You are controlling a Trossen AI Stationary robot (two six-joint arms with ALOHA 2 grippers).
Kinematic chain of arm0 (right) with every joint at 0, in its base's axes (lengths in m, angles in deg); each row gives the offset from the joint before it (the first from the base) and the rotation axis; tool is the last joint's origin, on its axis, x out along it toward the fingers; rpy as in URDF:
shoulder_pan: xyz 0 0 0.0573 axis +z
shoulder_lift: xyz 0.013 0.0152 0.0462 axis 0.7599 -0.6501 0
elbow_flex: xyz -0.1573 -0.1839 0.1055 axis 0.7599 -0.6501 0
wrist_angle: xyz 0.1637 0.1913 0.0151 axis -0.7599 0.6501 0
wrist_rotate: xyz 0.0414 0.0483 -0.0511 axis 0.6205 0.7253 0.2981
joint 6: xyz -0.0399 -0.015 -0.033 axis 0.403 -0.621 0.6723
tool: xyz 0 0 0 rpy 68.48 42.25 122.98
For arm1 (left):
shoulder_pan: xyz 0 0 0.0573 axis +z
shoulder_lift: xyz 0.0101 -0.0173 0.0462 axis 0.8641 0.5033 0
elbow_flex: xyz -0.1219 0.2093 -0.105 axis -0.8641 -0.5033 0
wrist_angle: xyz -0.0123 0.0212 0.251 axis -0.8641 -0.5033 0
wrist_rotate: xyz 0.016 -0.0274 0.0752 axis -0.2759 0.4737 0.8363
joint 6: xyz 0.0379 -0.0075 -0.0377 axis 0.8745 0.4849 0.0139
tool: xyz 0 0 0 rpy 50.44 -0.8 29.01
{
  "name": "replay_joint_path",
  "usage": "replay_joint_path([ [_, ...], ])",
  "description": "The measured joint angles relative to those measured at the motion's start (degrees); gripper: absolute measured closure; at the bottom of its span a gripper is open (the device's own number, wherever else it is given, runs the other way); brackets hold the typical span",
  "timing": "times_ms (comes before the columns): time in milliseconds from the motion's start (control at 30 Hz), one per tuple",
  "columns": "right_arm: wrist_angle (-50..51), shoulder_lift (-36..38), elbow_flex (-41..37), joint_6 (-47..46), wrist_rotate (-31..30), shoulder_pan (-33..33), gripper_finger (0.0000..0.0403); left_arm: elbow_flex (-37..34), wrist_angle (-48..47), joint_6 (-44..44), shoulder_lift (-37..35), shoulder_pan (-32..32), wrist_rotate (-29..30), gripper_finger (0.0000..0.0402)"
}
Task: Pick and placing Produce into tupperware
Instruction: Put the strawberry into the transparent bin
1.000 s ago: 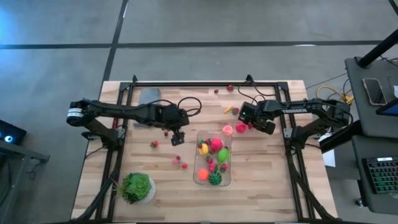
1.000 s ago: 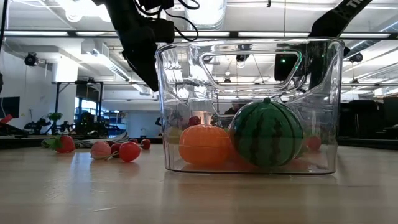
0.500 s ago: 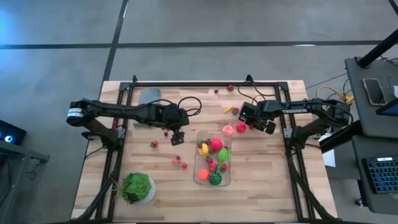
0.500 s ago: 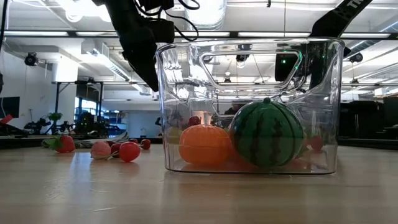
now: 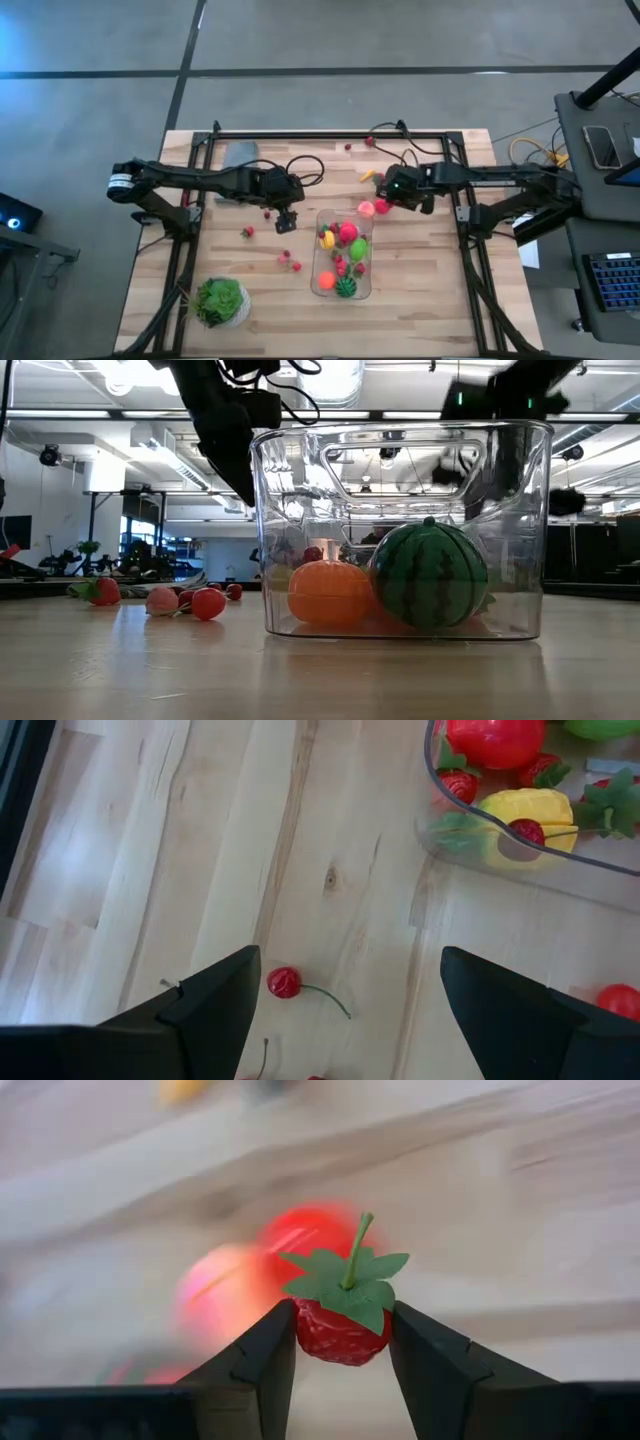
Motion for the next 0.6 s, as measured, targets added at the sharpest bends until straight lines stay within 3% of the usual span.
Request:
replay_joint_path([
  [167,-0.6,1.4,10.0,6.6,1.9,10.5,0.0263,0.0,-0.1,0.0,0.0,0.0,0.0,0.0107],
  [333,-0.6,-3.8,20.0,13.3,4.9,19.8,0.0263,0.0,-0.9,0.0,0.0,0.0,0.0,0.0107],
  [600,4.0,-17.6,28.6,24.2,0.5,22.2,0.0247,0.0,-5.3,-0.6,-0.1,-0.2,-2.2,0.0107],
])
